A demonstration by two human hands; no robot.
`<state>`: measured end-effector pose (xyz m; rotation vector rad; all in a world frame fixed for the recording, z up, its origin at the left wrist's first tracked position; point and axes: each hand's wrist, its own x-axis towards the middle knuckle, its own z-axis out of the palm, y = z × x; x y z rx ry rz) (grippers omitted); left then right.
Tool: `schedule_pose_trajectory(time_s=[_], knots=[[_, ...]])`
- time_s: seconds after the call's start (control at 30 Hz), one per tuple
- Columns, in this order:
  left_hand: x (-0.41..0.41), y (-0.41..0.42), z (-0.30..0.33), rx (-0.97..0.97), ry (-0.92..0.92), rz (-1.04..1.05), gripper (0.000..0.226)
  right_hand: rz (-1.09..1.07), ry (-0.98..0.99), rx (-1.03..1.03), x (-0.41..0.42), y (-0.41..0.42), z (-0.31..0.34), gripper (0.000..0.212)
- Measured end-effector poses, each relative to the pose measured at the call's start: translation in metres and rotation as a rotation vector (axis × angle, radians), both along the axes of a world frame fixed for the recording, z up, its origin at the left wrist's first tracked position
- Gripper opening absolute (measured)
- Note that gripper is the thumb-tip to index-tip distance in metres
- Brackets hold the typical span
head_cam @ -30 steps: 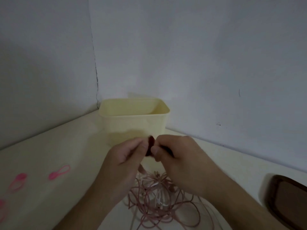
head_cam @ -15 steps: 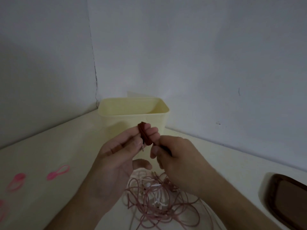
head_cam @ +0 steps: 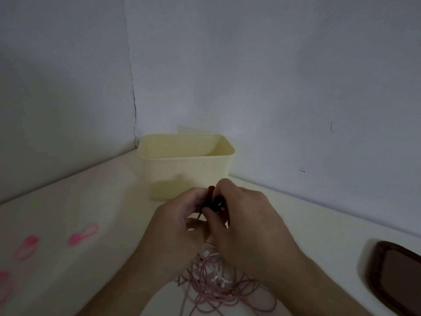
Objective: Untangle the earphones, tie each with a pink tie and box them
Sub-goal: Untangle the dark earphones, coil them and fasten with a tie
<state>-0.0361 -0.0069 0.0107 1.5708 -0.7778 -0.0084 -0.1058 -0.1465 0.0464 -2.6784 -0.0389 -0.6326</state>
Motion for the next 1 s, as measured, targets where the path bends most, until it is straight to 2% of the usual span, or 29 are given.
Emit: schedule_pose_trajectory(time_s=[0.13, 0.23, 0.3, 0.37, 0.43, 0.53, 0.67, 0.8, 1.0], knots=[[0.005, 0.001, -0.003, -0.012, 0.044, 0.011, 0.067, 0.036, -0.031, 0.066, 0.001, -0.001, 0.002, 0.028], [0.004, 0.0, -0.003, -0.036, 0.081, -0.065, 0.06, 0.07, -0.007, 0.152, 0.0, -0.007, 0.006, 0.032], [0.004, -0.001, -0.002, -0.111, 0.171, -0.108, 0.041, 0.093, -0.014, 0.32, 0.001, -0.014, 0.008, 0.024], [0.003, -0.001, 0.0, -0.19, 0.262, -0.116, 0.03, 0.109, 0.017, 0.571, 0.003, -0.023, 0.009, 0.027], [0.003, 0.001, 0.002, -0.245, 0.302, -0.125, 0.026, 0.152, 0.126, 0.758, 0.005, -0.029, 0.009, 0.031], [0.004, 0.004, 0.004, -0.288, 0.347, -0.152, 0.024, 0.302, 0.262, 0.929, 0.006, -0.03, 0.01, 0.025], [0.007, 0.007, 0.003, -0.249, 0.326, -0.18, 0.025, 0.324, 0.261, 0.939, 0.007, -0.035, 0.007, 0.025], [0.007, 0.007, 0.002, -0.185, 0.29, -0.241, 0.016, 0.289, 0.268, 0.915, 0.009, -0.037, 0.004, 0.032], [0.008, 0.006, 0.0, -0.181, 0.296, -0.303, 0.018, 0.263, 0.295, 0.895, 0.012, -0.038, -0.003, 0.034]])
